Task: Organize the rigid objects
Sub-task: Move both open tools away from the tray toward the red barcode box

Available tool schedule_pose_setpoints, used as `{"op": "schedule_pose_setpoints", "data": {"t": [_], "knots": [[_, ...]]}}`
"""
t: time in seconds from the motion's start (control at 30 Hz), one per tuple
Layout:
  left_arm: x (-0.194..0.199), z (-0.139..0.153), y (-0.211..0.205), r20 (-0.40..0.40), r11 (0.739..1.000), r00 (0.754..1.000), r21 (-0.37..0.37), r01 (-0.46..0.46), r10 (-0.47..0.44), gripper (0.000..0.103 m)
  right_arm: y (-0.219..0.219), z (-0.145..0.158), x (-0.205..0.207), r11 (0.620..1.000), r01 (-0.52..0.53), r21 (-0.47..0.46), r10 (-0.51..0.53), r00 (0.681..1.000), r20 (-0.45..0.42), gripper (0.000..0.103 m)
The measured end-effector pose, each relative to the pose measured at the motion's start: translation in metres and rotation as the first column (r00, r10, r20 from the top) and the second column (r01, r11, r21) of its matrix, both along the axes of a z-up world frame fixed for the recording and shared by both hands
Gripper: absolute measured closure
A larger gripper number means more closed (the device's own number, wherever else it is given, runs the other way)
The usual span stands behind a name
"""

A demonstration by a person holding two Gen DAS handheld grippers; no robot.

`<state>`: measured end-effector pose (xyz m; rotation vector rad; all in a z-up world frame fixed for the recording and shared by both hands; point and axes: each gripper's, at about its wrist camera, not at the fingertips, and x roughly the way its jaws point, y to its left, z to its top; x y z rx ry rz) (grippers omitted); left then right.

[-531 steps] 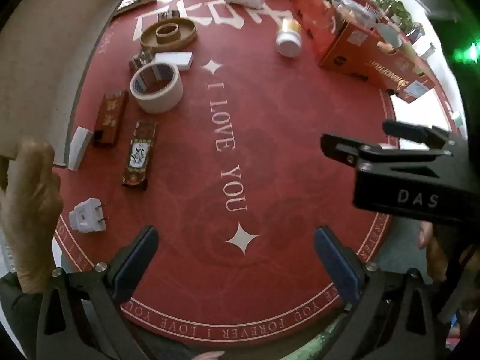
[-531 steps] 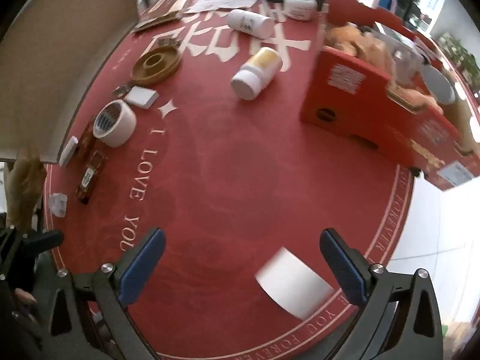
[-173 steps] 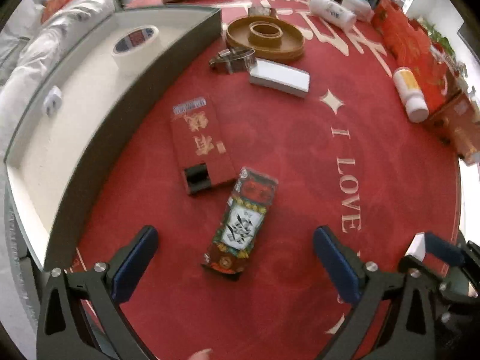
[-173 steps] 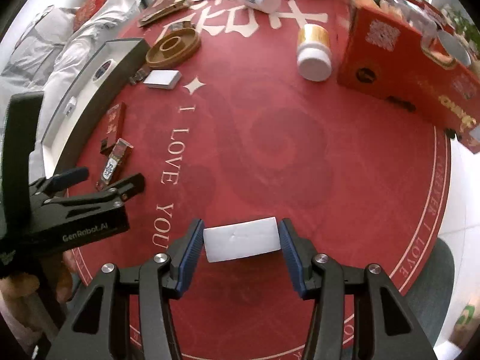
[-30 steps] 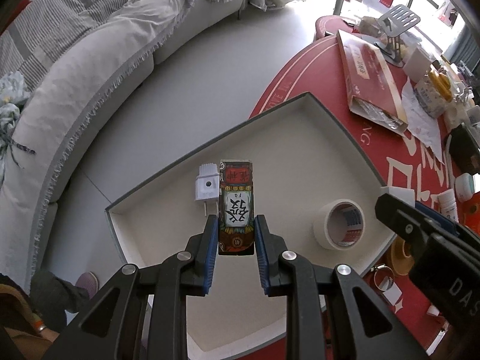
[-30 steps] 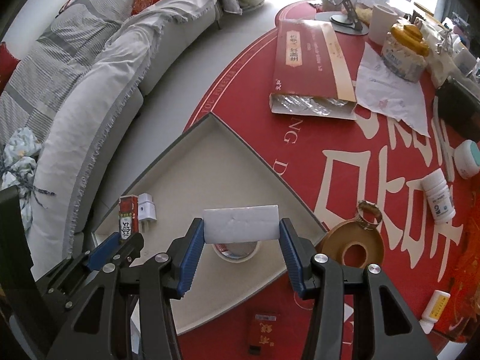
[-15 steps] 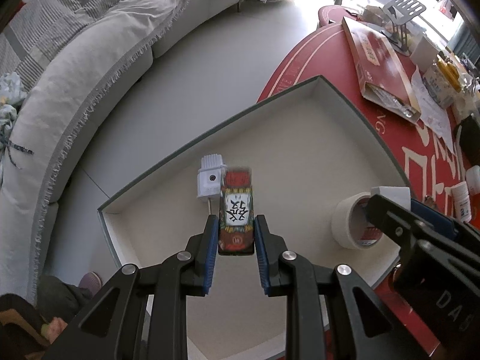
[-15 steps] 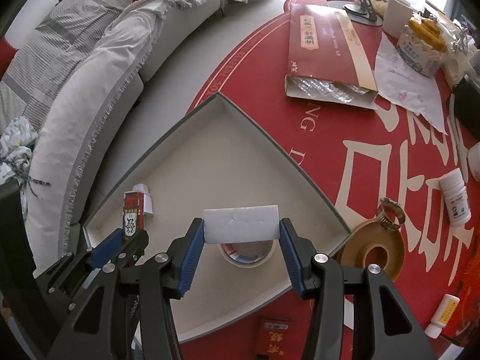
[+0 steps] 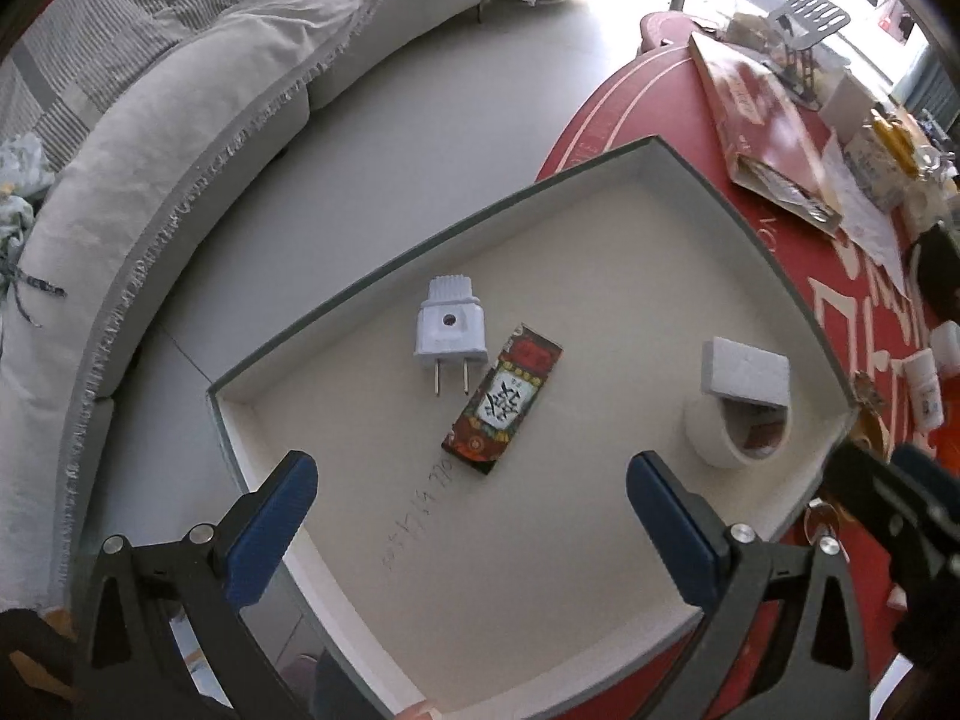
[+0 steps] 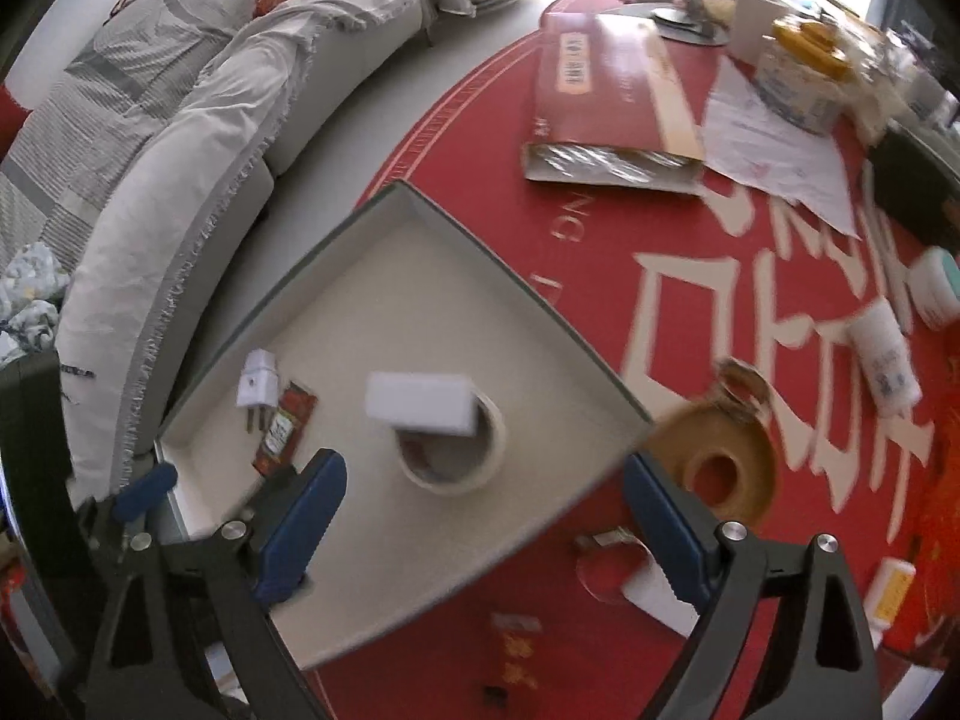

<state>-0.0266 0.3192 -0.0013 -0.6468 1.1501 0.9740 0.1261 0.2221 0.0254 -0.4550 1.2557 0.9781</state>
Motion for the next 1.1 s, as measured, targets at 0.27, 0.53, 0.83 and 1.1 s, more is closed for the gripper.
{"op": "schedule_pose_setpoints", "data": {"t": [0.27, 0.53, 0.83, 1.1], "knots": [[-0.005, 0.013, -0.053, 0.076, 0.994, 0.991, 0.006, 0.106, -0.106, 0.0, -0.112, -0.022, 0.014, 0.985, 0.152, -0.076, -0.152, 0.988, -0.002, 0.009], [0.032, 0.007, -0.135, 0.067, 0.961, 0.959, 0.009, 0.275, -0.275, 0.0, -0.173, -0.045, 0.027, 0.94, 0.314, -0.131, -0.322, 0.946, -0.046, 0.009], [0.063, -0.035, -0.144, -0.007, 0.973, 0.974, -0.051, 0.225, -0.225, 0.0, -0.239, -0.038, 0.026, 0.94, 0.321, -0.117, -0.325, 0.946, -0.014, 0.009], [0.077, -0.05, -0.152, -0.044, 0.969, 0.969, -0.047, 0.243, -0.245, 0.0, -0.237, -0.045, -0.029, 0.994, 0.066, -0.084, -0.063, 0.997, 0.04, 0.009]]}}
